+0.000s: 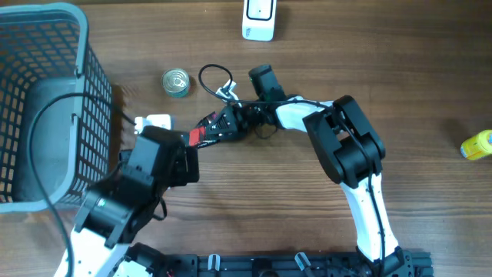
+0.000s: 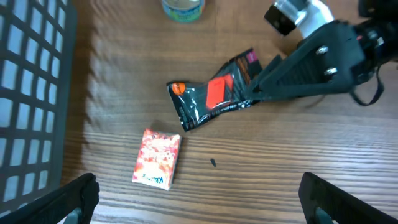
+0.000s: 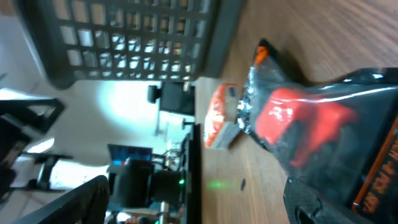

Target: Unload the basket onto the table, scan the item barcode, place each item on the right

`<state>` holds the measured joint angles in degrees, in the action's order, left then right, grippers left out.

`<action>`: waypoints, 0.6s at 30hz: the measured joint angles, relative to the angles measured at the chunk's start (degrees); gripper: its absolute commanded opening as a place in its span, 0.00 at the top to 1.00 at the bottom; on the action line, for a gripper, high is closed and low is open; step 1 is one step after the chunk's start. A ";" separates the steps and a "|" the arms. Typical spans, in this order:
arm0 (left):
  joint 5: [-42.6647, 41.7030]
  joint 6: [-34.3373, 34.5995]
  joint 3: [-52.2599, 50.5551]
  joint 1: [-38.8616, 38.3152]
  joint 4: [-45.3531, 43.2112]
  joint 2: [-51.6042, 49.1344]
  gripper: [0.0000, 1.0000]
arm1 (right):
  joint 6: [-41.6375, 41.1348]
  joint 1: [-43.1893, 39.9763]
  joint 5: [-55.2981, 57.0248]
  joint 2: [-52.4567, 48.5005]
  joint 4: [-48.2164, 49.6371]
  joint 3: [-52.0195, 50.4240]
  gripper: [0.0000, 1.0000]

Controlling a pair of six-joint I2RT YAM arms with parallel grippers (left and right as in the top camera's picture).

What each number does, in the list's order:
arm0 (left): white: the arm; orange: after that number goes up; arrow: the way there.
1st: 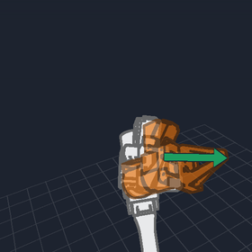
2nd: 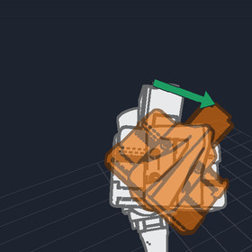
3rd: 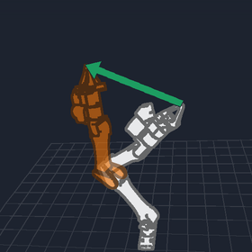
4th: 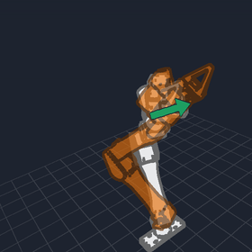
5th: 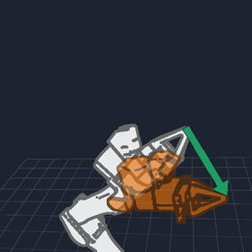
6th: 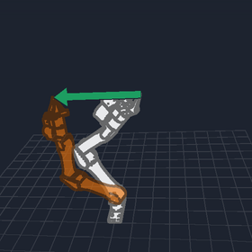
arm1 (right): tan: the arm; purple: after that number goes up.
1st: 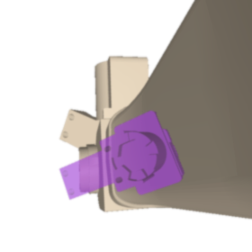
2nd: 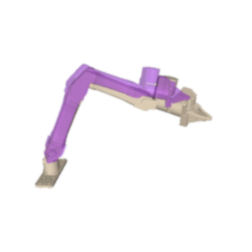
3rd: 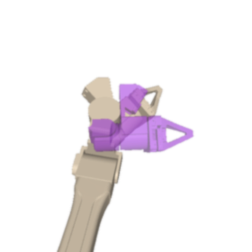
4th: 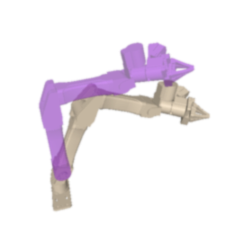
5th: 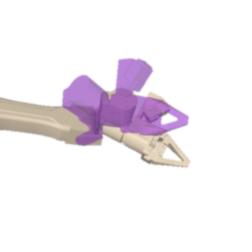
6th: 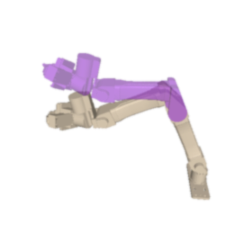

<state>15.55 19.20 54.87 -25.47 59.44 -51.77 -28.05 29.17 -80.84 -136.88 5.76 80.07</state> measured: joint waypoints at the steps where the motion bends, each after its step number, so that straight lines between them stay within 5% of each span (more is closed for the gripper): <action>1: 0.02 0.00 0.00 0.00 0.00 0.90 0.00 | 1.03 0.11 0.61 0.13 -1.22 0.26 0.11; 10: 0.07 0.00 0.00 0.00 0.13 2.84 0.00 | 7.87 0.09 4.11 1.95 -5.86 0.39 0.07; 18: 0.44 0.00 0.00 -0.02 0.13 2.84 0.00 | 16.70 -2.01 16.39 8.61 -23.89 -0.94 0.00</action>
<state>15.99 19.20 54.87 -25.50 59.57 -48.93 -11.35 27.16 -64.45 -128.27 -18.13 79.13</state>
